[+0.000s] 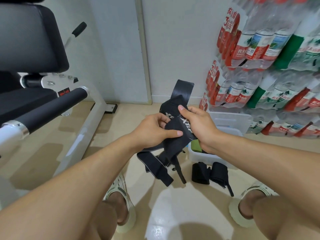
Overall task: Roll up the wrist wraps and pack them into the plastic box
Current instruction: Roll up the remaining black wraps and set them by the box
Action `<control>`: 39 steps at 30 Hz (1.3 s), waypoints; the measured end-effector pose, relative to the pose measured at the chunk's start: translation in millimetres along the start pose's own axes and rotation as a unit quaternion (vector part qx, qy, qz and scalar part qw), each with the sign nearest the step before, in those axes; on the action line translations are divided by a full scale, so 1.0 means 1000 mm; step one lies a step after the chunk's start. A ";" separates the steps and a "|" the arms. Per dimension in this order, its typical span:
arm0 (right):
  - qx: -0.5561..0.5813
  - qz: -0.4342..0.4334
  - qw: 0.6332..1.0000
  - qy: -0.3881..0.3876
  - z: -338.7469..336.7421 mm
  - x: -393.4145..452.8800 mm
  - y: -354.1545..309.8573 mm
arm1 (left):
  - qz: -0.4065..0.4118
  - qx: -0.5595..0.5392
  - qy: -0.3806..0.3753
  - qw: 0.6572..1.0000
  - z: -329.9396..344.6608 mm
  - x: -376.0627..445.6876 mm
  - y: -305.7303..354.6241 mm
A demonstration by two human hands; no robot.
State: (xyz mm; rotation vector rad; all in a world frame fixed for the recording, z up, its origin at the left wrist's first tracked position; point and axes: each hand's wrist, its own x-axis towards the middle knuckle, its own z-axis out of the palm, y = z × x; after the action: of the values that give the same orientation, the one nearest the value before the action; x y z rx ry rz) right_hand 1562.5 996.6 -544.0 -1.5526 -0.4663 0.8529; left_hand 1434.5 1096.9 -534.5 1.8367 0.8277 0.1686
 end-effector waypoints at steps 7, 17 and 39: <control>-0.055 0.008 0.997 0.054 -0.003 0.013 0.002 | -0.021 0.008 0.023 0.999 0.000 0.000 0.011; -0.013 0.035 0.996 0.079 -0.025 0.037 0.000 | 0.011 -0.084 0.116 0.990 -0.010 -0.010 0.016; -0.047 0.039 0.991 -0.115 -0.008 0.004 -0.004 | -0.044 -0.290 0.127 0.948 -0.032 0.000 0.010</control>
State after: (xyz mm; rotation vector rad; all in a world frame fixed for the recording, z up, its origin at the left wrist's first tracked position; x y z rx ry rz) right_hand 1572.0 995.0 -541.1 -1.5741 -0.6230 1.0917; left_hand 1423.7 1119.8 -512.3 1.2347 0.9163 0.5423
